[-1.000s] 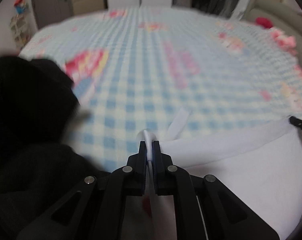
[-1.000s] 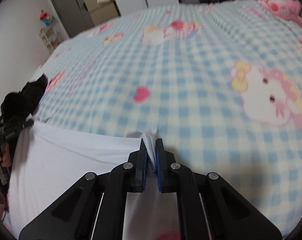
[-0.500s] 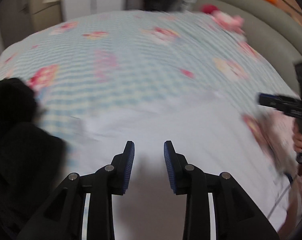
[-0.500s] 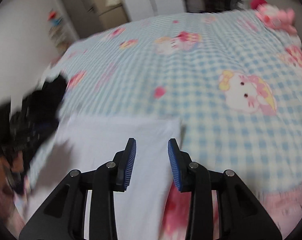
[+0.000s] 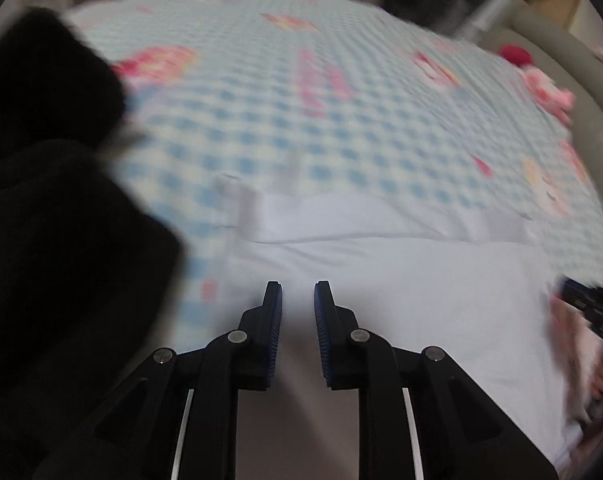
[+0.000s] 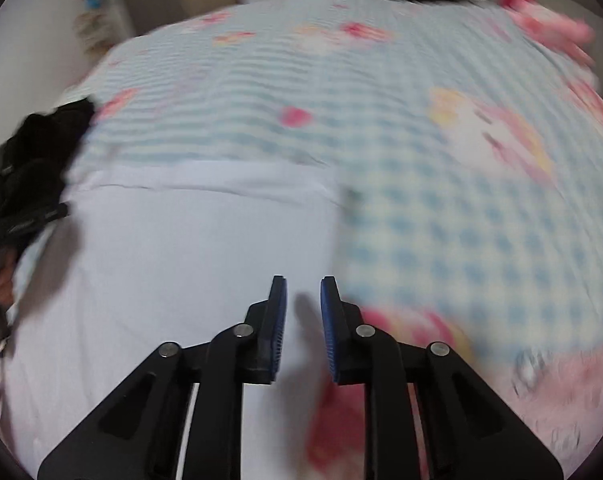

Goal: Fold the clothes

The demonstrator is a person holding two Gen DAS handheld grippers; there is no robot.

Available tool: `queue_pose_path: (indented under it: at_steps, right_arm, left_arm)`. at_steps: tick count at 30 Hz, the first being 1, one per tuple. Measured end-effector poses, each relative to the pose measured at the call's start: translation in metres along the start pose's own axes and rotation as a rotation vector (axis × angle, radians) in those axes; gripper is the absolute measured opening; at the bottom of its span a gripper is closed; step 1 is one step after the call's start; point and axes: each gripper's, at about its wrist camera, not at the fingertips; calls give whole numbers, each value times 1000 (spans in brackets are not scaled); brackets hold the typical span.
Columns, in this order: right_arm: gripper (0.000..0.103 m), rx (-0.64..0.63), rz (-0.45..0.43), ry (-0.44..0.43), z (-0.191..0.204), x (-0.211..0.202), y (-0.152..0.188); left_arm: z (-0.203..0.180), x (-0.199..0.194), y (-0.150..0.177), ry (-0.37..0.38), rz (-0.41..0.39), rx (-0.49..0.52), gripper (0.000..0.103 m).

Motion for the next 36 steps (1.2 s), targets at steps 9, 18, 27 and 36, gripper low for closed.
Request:
queue_pose_path:
  at_steps: [9, 18, 27, 36]
  right_arm:
    - [24, -43, 83, 74, 5, 38, -27]
    - [34, -7, -53, -100, 56, -114, 69]
    - [34, 78, -29, -29, 108, -136, 190]
    - [36, 86, -24, -89, 102, -178, 243]
  left_arm:
    - [35, -13, -32, -149, -32, 0, 18]
    - [-80, -113, 120, 174, -39, 130, 38]
    - [-145, -113, 243, 151, 50, 130, 38]
    - [-128, -171, 281, 87, -32, 20, 35]
Point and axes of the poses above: each gripper's, at about its wrist camera, not at the fingertips, and x roughly the way its jaws point, z to its left, y to its underside, and after that the axes turned 3 degrees about y, right-handed
